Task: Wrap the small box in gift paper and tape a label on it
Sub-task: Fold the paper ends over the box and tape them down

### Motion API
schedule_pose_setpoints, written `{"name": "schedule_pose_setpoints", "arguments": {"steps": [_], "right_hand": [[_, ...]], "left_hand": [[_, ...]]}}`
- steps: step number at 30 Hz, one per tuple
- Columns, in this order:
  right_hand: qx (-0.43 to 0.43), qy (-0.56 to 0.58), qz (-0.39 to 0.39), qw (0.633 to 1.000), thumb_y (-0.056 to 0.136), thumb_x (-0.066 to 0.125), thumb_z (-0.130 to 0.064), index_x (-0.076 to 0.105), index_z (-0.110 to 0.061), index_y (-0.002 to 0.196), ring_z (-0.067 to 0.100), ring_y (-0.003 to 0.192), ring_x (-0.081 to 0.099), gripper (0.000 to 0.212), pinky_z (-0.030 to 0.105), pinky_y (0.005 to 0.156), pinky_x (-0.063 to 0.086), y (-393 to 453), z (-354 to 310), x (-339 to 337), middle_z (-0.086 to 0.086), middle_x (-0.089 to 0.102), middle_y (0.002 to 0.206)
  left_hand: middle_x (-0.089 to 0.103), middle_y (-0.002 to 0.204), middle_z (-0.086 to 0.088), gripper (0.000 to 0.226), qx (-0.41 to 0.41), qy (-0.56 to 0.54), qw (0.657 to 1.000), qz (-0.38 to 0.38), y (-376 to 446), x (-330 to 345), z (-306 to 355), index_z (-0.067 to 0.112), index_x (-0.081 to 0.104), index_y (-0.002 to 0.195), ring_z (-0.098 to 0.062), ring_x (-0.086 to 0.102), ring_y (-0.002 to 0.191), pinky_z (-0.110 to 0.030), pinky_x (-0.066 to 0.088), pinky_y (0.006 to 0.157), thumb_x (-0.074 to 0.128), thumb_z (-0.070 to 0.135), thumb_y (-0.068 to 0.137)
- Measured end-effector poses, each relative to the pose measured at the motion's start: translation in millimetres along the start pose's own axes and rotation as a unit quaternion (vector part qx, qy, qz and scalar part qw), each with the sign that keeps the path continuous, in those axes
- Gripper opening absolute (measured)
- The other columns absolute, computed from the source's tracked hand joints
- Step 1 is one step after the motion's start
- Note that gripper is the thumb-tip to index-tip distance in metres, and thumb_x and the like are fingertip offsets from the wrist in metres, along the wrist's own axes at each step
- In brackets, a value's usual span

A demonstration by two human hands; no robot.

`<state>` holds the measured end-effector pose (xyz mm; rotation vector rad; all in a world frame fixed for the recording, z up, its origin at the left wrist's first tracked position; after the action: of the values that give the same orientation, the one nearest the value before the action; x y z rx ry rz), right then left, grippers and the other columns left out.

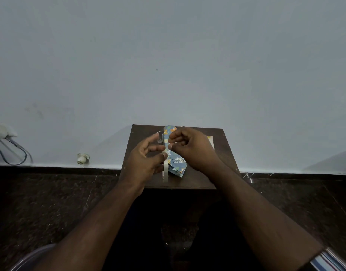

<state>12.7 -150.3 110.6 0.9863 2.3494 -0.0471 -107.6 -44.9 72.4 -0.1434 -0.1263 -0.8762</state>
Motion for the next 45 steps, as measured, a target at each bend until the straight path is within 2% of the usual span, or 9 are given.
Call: {"name": "schedule_pose_setpoints", "arguments": {"steps": [10, 15, 18, 21, 25, 30, 38, 43, 45], "right_hand": [[-0.013, -0.074, -0.012, 0.997, 0.083, 0.067, -0.005, 0.065, -0.025, 0.097, -0.003, 0.067, 0.06, 0.025, 0.027, 0.071, 0.053, 3.1, -5.3, 9.4, -0.007, 0.071, 0.077], [0.01, -0.055, -0.031, 0.998, 0.083, 0.062, -0.003, 0.061, -0.025, 0.097, -0.004, 0.063, 0.057, 0.026, 0.019, 0.065, 0.044, 2.3, -5.9, 11.3, -0.008, 0.067, 0.07], [0.027, -0.029, -0.027, 0.999, 0.083, 0.059, -0.003, 0.058, -0.028, 0.094, -0.003, 0.061, 0.056, 0.027, 0.016, 0.063, 0.04, 0.3, -6.4, 15.1, -0.007, 0.065, 0.068], [0.054, 0.007, -0.012, 0.998, 0.084, 0.058, -0.006, 0.058, -0.031, 0.09, 0.0, 0.058, 0.055, 0.026, 0.024, 0.064, 0.048, -0.7, -4.7, 18.5, -0.006, 0.062, 0.066], [0.083, 0.059, -0.008, 0.995, 0.079, 0.059, -0.014, 0.06, -0.031, 0.089, 0.019, 0.067, 0.061, 0.02, 0.048, 0.077, 0.057, -4.8, -1.2, 25.2, 0.016, 0.065, 0.075], [0.175, 0.237, 0.001, 0.955, 0.087, 0.057, 0.007, 0.06, -0.01, 0.1, 0.019, 0.06, 0.055, 0.021, 0.038, 0.065, 0.053, -10.8, 5.6, 29.2, 0.013, 0.063, 0.077], [0.246, 0.362, 0.031, 0.899, 0.091, 0.055, 0.011, 0.056, -0.005, 0.103, 0.015, 0.057, 0.046, 0.02, 0.028, 0.057, 0.045, -17.3, 8.4, 40.9, 0.011, 0.052, 0.071], [0.214, 0.288, 0.043, 0.933, 0.087, 0.067, 0.003, 0.063, -0.008, 0.097, 0.019, 0.062, 0.06, 0.015, 0.036, 0.062, 0.054, -19.8, 14.9, 41.7, 0.012, 0.063, 0.077], [0.18, 0.191, 0.051, 0.964, 0.083, 0.077, -0.009, 0.069, -0.014, 0.09, 0.02, 0.068, 0.064, 0.012, 0.042, 0.066, 0.058, -21.7, 23.1, 37.7, 0.008, 0.069, 0.08]], "left_hand": [[0.074, 0.106, -0.003, 0.063, 0.042, 0.072, 0.997, -0.003, 1.7, 0.7, 0.6, 0.024, 0.052, 0.142, 0.001, 0.067, 0.077, -0.017, 0.052, 0.056, 0.07, -0.003, 0.088], [0.073, 0.107, -0.003, 0.065, 0.059, 0.106, 0.993, 0.001, 2.7, -0.5, -0.3, 0.025, 0.052, 0.142, -0.001, 0.068, 0.079, -0.017, 0.052, 0.057, 0.071, -0.004, 0.087], [0.071, 0.107, 0.005, 0.065, 0.07, 0.12, 0.99, 0.023, 2.7, 1.1, -2.0, 0.037, 0.054, 0.133, -0.004, 0.07, 0.083, -0.024, 0.056, 0.061, 0.074, -0.001, 0.084], [0.069, 0.11, 0.006, 0.067, 0.045, 0.128, 0.989, 0.054, 4.0, -2.9, -6.1, 0.034, 0.052, 0.136, -0.011, 0.07, 0.094, -0.034, 0.06, 0.075, 0.078, 0.005, 0.082], [0.078, 0.097, -0.003, 0.065, -0.022, 0.064, 0.997, 0.045, 7.9, -6.3, -12.8, 0.025, 0.049, 0.141, -0.015, 0.074, 0.085, -0.034, 0.058, 0.076, 0.074, 0.003, 0.086], [0.077, 0.09, -0.002, 0.055, -0.034, 0.025, 0.997, 0.065, 6.1, -5.5, -10.6, 0.03, 0.054, 0.129, -0.011, 0.071, 0.073, -0.035, 0.057, 0.072, 0.073, 0.001, 0.086], [0.075, 0.102, -0.009, 0.051, -0.058, -0.032, 0.995, 0.08, 3.7, -5.5, -8.8, 0.028, 0.056, 0.127, -0.015, 0.075, 0.077, -0.029, 0.058, 0.066, 0.071, -0.002, 0.087], [0.077, 0.098, -0.008, 0.049, -0.068, -0.027, 0.993, 0.094, 2.5, -7.6, -8.6, 0.035, 0.06, 0.116, -0.031, 0.072, 0.09, -0.051, 0.057, 0.09, 0.067, -0.002, 0.084], [0.077, 0.097, -0.01, 0.048, -0.066, -0.038, 0.992, 0.099, 3.2, -8.8, -7.9, 0.034, 0.061, 0.114, -0.025, 0.072, 0.085, -0.047, 0.061, 0.084, 0.066, -0.004, 0.084]]}}
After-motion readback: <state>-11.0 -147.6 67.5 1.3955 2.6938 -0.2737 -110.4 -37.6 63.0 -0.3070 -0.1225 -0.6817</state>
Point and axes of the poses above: each hand's wrist, its own y-axis towards the middle knuckle, its own x-axis out of the palm, z = x × y, the point moved 3 cm from there along y, towards the middle knuckle
